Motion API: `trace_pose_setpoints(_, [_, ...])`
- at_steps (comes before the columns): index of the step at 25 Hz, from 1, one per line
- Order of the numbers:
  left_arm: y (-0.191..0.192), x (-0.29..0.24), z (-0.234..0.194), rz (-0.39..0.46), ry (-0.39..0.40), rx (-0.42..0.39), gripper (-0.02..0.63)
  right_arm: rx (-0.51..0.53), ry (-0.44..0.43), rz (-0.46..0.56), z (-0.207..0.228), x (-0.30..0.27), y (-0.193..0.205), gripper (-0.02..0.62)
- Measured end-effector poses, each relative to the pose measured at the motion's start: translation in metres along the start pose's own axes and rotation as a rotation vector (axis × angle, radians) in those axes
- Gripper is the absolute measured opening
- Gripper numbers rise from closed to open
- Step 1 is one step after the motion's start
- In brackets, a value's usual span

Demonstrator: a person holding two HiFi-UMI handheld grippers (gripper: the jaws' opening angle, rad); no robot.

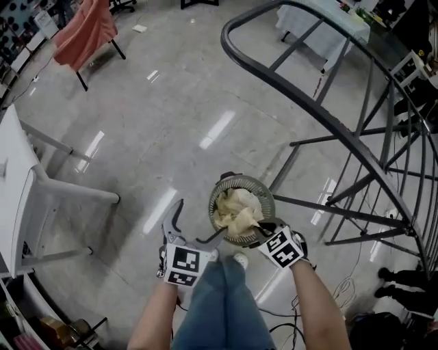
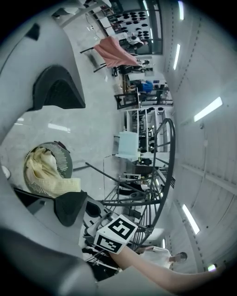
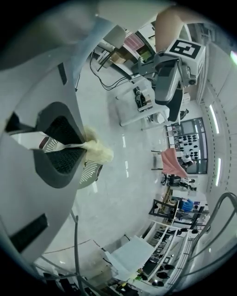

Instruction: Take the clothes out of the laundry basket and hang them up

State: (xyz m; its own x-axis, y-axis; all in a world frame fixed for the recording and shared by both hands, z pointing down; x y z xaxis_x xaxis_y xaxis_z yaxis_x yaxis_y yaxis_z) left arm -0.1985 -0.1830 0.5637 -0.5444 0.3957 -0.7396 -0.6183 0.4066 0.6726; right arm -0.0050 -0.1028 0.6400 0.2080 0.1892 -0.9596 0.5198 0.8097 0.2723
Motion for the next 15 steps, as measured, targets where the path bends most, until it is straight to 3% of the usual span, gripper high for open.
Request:
trace_pose_setpoints(10, [-0.052, 0.072, 0.005, 0.046, 0.004, -0.027, 0.56, 0.001, 0.074, 0.093, -0.019, 0.116, -0.032, 0.014])
trace_pose_setpoints(15, [-0.073, 0.096, 0.001, 0.07, 0.002, -0.045, 0.554, 0.09, 0.134, 0.125, -0.024, 0.165, -0.051, 0.014])
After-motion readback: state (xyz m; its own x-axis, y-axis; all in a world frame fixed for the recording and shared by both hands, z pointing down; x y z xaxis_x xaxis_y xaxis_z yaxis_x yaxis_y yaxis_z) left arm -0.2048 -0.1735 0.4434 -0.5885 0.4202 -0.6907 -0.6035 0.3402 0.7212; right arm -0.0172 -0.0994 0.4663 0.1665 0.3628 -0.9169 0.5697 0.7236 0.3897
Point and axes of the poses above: the fingertips, and each gripper's own axes: x backward along the fingers, z to its right, y out of its underside, the point moved 8 cm from there along x, backward along the fingers, and after that the axes turned 14 degrees about -z, right-handed, at the moved point
